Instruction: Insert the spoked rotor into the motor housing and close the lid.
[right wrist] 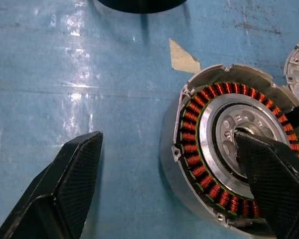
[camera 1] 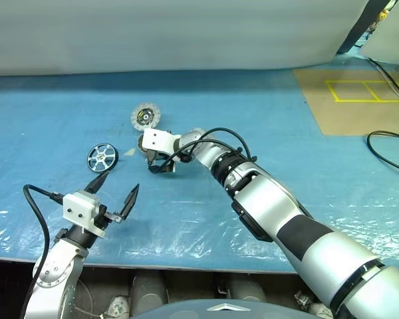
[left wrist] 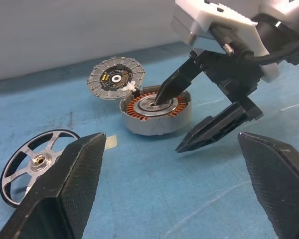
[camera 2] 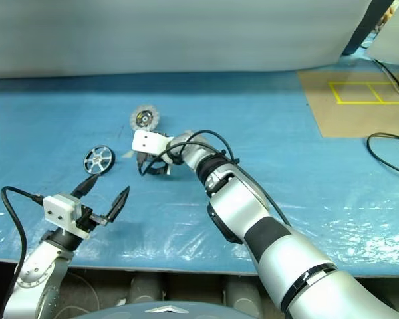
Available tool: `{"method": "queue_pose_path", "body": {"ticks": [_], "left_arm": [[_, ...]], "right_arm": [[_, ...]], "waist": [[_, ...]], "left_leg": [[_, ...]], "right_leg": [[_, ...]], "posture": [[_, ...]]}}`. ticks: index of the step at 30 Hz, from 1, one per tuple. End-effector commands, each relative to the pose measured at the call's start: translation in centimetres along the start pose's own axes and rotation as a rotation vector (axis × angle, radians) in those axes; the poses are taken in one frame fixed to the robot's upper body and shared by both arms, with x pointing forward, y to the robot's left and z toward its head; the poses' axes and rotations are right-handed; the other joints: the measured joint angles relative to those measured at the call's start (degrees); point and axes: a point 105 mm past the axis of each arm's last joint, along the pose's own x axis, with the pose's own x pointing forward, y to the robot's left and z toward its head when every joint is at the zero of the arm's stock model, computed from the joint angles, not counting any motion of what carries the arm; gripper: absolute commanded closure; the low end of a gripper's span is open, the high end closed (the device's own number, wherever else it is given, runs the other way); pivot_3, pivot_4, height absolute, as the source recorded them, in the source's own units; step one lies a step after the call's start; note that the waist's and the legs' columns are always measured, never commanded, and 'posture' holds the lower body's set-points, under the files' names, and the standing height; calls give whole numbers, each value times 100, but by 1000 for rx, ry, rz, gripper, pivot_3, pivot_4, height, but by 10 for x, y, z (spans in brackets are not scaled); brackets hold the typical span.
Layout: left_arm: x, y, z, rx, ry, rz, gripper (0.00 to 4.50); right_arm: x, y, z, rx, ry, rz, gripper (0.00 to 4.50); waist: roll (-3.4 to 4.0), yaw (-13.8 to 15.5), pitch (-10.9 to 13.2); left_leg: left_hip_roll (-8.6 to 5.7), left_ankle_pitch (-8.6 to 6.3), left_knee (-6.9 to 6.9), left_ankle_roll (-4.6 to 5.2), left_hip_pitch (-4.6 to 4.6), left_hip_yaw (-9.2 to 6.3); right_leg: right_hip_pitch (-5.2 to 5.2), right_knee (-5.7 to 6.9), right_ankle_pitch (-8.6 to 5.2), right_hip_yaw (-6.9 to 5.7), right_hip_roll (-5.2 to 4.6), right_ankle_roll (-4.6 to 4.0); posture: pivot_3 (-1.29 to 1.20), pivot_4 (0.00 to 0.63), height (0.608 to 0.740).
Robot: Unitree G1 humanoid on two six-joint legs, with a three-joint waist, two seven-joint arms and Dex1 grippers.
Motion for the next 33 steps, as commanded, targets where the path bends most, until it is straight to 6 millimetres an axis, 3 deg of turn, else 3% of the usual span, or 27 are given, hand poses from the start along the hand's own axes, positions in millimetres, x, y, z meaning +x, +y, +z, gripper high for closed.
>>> {"method": "queue_pose_path", "body": {"ticks": [1,12,28,33], "left_arm": [[1,1,13,28,-48,5,27],[6,-1,15,26,-56,-8,27],[6,-3,11,21,-55,-14,27],[5,-2,11,24,-58,-5,0]], "right_arm": [[0,-7,8,-50,22,-46,0],[3,-1,8,-62,97,3,0],[-1,3,1,-217,276,94,0],[-2,2,0,-236,296,91,1176]], "waist": [[0,0,0],[0,26,0],[3,112,-1],[4,116,-1]], "left_leg": [[0,0,0,0,0,0],[-1,0,1,-1,1,0],[-2,0,2,-1,6,0],[-4,0,2,-1,5,0]], "right_leg": [[0,0,0,0,0,0],[1,1,0,0,-1,0],[3,3,0,0,-3,0],[4,3,0,1,-5,0]], "posture": [[0,150,740],[0,150,740],[0,150,740],[0,150,740]]}}
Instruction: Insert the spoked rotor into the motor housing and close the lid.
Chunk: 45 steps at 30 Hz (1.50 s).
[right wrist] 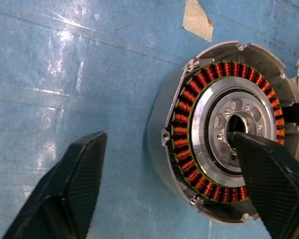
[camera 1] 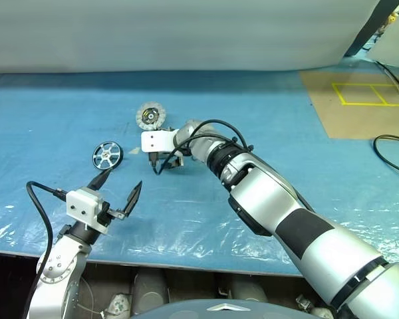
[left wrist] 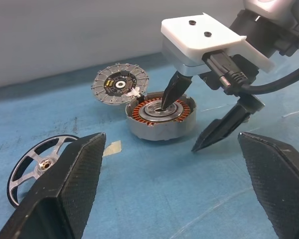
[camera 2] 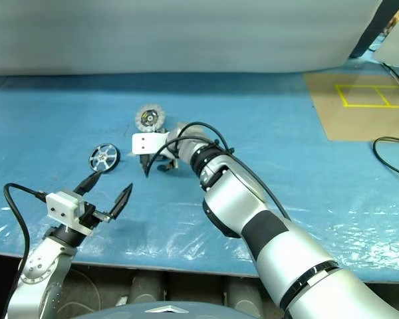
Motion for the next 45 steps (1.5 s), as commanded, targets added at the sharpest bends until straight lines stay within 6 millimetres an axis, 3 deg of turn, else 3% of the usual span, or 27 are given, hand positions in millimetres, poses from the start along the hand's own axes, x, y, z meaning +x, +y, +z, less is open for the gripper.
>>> {"method": "queue_pose_path", "body": {"ticks": [1,4,6,12,22,26,29,34,37,45], "left_arm": [[-2,2,7,23,-31,10,0],[-2,3,7,25,-33,13,0],[-2,4,7,25,-32,13,0],[2,6,6,28,-30,-1,0],[15,7,2,23,-39,-51,0],[18,7,1,19,-41,-65,0],[21,6,1,20,-41,-78,0],[22,6,0,22,-40,-85,0],[23,6,0,22,-40,-91,0],[34,4,2,18,-55,-123,0]], "right_arm": [[6,10,9,-27,28,44,1525],[5,10,9,-6,19,44,2515],[4,7,11,0,1,32,2801],[1,11,13,53,-39,95,2804],[-11,43,17,46,-125,430,2804],[-7,64,17,50,-137,538,2804],[3,70,10,57,-119,501,2804],[3,62,13,92,-149,446,1212],[-11,49,18,106,-190,460,247],[-69,23,28,96,-340,555,247]], "waist": [[1,0,0],[4,-1,-2],[6,-1,-2],[8,-5,-1],[8,-41,-4],[6,-48,-6],[15,-61,-14],[27,-81,-13],[26,-77,-13],[14,-4,-6]], "left_leg": [[0,0,0,0,0,0],[1,0,0,0,1,0],[0,-1,0,0,13,0],[1,-1,2,2,16,1],[4,4,-4,9,14,5],[7,-4,-4,30,15,5],[7,-8,-4,30,36,7],[10,-15,-15,20,110,12],[9,-14,-14,21,109,11],[9,-7,-4,32,66,10]], "right_leg": [[0,0,0,0,0,0],[0,0,0,0,0,0],[10,1,0,0,0,0],[12,2,0,1,-1,0],[9,0,-1,2,2,-1],[9,3,-2,0,3,-3],[23,8,-2,1,3,-4],[90,6,-17,4,1,-27],[90,7,-17,4,1,-27],[69,-6,-16,-1,0,-27]], "posture": [[0,150,740],[0,150,740],[0,150,740],[0,150,740],[0,150,740],[0,150,740],[0,150,740],[0,150,740],[0,150,740],[0,150,740]]}}
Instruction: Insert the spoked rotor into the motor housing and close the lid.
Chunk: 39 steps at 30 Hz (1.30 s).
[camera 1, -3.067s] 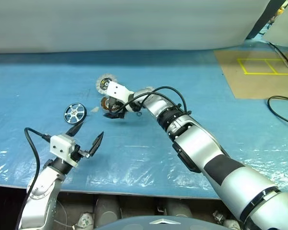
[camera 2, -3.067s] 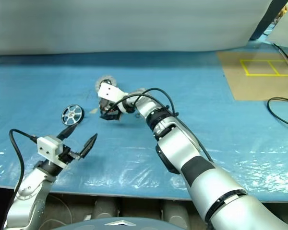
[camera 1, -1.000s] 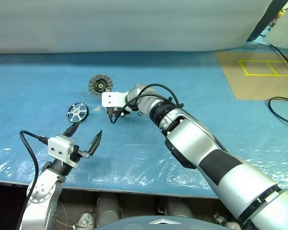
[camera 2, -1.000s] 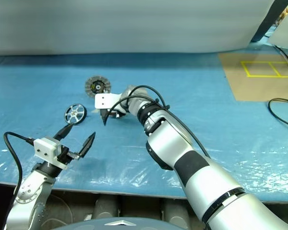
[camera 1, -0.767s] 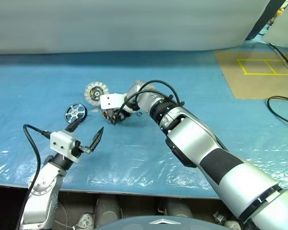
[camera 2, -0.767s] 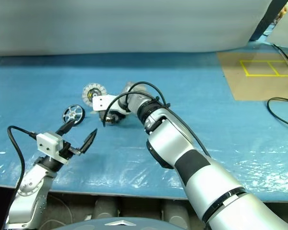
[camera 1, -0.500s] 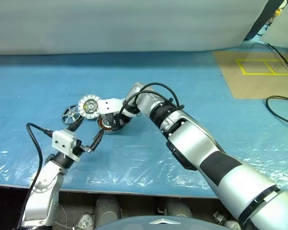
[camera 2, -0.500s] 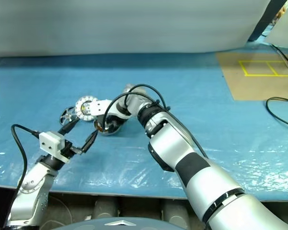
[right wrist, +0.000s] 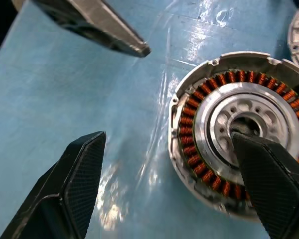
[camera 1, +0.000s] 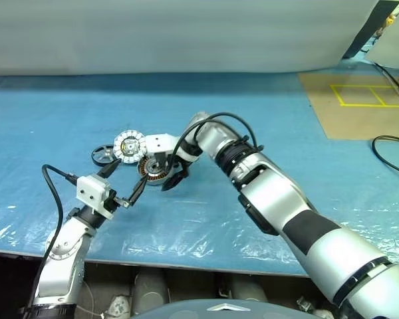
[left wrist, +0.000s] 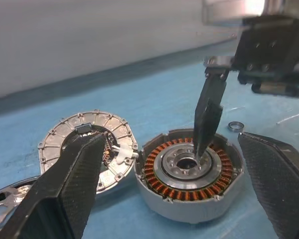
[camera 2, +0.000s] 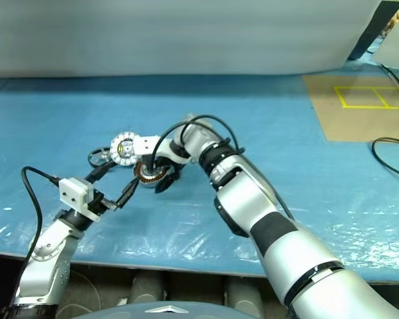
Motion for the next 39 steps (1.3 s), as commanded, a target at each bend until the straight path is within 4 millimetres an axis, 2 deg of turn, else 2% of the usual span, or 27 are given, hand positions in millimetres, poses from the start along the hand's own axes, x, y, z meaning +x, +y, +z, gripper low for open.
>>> {"method": "queue_pose_path", "body": {"ticks": [1,4,7,11,13,17,20,25,31,37,39], "left_arm": [[5,0,7,10,-33,-24,0],[6,-3,9,7,-40,-38,0],[6,-8,10,-6,-48,-69,0],[2,-15,8,-18,-39,-107,0],[-1,-13,6,-22,-33,-104,0],[-8,-9,4,-23,-20,-98,0],[-12,-9,5,-25,-16,-96,0],[-18,-13,2,-39,4,-100,0],[-21,-13,1,-43,11,-88,0],[-21,-13,1,-44,12,-80,0],[-21,-13,1,-44,13,-77,0]], "right_arm": [[-28,7,30,-40,-143,28,247],[-45,1,34,22,-285,-83,247],[-55,-12,22,99,-414,-274,247],[-59,-22,-10,195,-491,-509,247],[-65,-24,-19,276,-617,-604,247],[-68,-22,-55,385,-620,-713,247],[-64,-21,-76,463,-609,-760,247],[-30,-10,-111,512,-488,-744,247],[-12,-4,-110,500,-474,-707,247],[-4,-2,-124,515,-413,-722,247],[-3,-2,-128,513,-391,-732,664]], "waist": [[-6,-1,0],[-12,-6,-3],[-13,8,-3],[-15,24,-4],[-16,19,-3],[-16,13,-3],[-16,10,-3],[-16,4,-4],[-18,-4,-3],[-17,1,-3],[-17,1,-3]], "left_leg": [[-1,5,0,9,-8,0],[7,9,-2,8,-40,-1],[19,19,-1,-9,-59,-1],[18,18,4,-13,-59,0],[18,15,7,-19,-58,1],[17,15,6,-21,-55,1],[12,9,6,-31,-53,1],[11,8,6,-33,-50,1],[11,8,5,-33,-41,1],[9,7,6,-33,-18,1],[9,6,3,-33,5,2]], "right_leg": [[-8,0,0,0,-1,0],[-42,7,2,-8,5,2],[-59,11,14,-14,15,23],[-61,14,4,-14,14,4],[-61,14,4,-12,14,4],[-61,15,5,-10,15,6],[-59,14,5,-5,14,7],[-57,13,5,-4,15,6],[-49,11,5,-2,14,6],[-26,8,4,0,13,5],[-4,4,3,1,13,5]], "posture": [[0,150,740],[0,150,740],[0,150,740],[0,150,740],[0,150,740],[0,150,740],[0,150,740],[0,150,740],[0,150,740],[0,150,740],[0,150,740]]}}
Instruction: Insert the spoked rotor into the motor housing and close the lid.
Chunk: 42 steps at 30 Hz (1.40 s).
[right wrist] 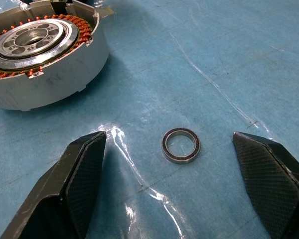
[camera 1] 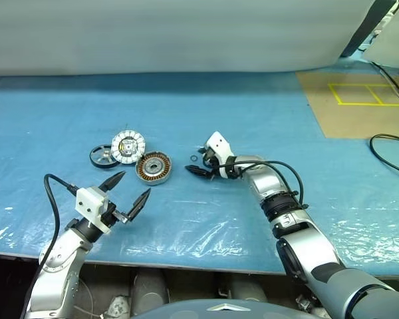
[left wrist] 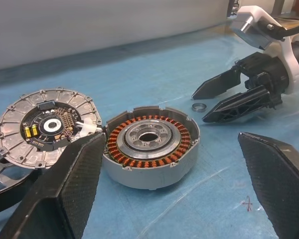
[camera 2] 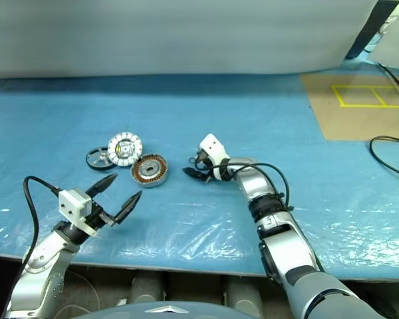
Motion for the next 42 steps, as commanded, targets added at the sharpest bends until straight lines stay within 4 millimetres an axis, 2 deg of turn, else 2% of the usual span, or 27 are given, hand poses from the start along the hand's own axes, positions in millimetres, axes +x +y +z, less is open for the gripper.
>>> {"method": "queue_pose_path", "body": {"ticks": [1,6,11,12,20,24,34,42], "left_arm": [[-1,2,10,21,-33,9,0],[-4,6,10,29,-27,24,0],[-4,7,11,33,-28,32,0],[-4,7,11,34,-27,33,0],[-7,10,10,38,-23,48,0],[-5,11,11,40,-25,48,0],[3,11,15,48,-38,43,0],[2,6,19,54,-40,58,0]], "right_arm": [[-1,-3,-13,-22,54,-22,872],[-4,-7,-19,-63,78,-29,2586],[-3,-8,-14,-71,57,-36,4343],[-2,-7,-11,-69,40,-35,4472],[2,-13,20,-73,-68,-55,4472],[11,-13,33,-99,-92,-56,3541],[53,6,68,-89,-109,-63,136],[78,21,115,-57,-130,-143,38]], "waist": [[0,2,0],[0,2,0],[0,-1,0],[0,-1,0],[1,-7,2],[2,-8,4],[6,-20,7],[7,-28,7]], "left_leg": [[-1,-1,-3,0,13,1],[-4,-1,-5,0,24,1],[-4,-1,-5,1,24,1],[-3,-1,-6,1,24,1],[-2,-2,-10,2,20,2],[-2,-2,-13,2,17,4],[1,-2,-21,1,-1,14],[7,1,-19,-1,-67,16]], "right_leg": [[13,-3,-1,0,0,0],[25,-7,-2,2,-3,0],[25,-8,-2,2,-3,0],[25,-8,-2,2,-3,0],[18,-9,-2,3,-1,0],[15,-12,-2,3,-1,-1],[-10,-13,-3,5,0,-3],[-76,-2,-2,2,3,-2]], "posture": [[0,150,740],[0,150,740],[0,150,740],[0,150,740],[0,150,740],[0,150,740],[0,150,740],[0,150,740]]}}
